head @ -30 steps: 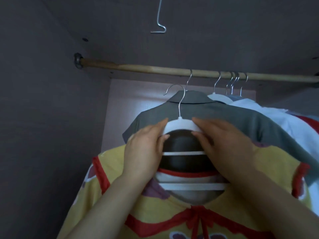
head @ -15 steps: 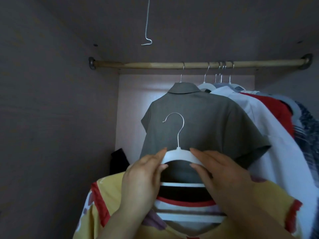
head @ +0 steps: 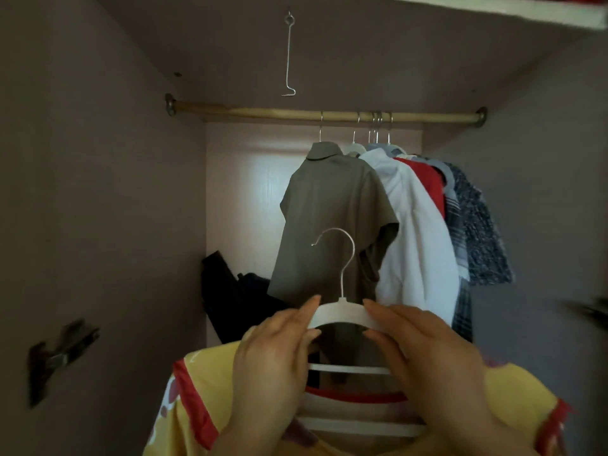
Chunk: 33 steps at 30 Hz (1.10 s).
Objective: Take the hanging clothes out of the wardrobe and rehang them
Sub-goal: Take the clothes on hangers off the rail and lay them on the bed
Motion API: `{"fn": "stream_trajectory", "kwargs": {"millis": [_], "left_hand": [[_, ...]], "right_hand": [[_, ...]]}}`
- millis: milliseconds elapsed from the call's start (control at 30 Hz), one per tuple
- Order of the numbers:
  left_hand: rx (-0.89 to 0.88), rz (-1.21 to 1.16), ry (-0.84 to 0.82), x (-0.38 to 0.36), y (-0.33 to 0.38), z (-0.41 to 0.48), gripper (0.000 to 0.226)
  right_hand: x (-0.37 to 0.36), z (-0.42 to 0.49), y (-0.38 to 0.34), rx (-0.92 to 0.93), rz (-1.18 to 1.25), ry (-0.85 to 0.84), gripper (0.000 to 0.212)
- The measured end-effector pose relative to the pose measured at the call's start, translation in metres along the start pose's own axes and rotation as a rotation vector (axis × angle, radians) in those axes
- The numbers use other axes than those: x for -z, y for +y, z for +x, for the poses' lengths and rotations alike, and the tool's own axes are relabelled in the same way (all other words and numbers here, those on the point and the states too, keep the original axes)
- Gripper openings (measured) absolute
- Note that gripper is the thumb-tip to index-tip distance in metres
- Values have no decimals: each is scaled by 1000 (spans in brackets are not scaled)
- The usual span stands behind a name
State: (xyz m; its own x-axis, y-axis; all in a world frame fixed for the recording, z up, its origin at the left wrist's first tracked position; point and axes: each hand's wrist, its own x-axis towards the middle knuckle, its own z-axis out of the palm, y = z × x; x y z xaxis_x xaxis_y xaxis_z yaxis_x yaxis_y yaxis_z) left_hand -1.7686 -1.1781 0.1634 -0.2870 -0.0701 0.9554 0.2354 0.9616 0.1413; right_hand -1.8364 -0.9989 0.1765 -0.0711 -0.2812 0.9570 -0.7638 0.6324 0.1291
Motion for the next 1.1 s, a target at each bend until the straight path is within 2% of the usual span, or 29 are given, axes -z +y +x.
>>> {"fn": "stream_trajectory", "kwargs": {"millis": [400,600,867,1100], "left_hand": [[-18,-139,-42,73,92,-53,40],[-46,-228,-109,112,168,-87,40],[-123,-454,-181,165,298,-120,39],[-207,-744,-289,194,382,-151,41]], "right_hand": [[141,-50,-52,-57,-106,14,32],[239,-93,-75,-98,-201,9,30],[402,-138,-112,-231,-410,-37,29],[511,-173,-160,-349,-681,-25,22]]}}
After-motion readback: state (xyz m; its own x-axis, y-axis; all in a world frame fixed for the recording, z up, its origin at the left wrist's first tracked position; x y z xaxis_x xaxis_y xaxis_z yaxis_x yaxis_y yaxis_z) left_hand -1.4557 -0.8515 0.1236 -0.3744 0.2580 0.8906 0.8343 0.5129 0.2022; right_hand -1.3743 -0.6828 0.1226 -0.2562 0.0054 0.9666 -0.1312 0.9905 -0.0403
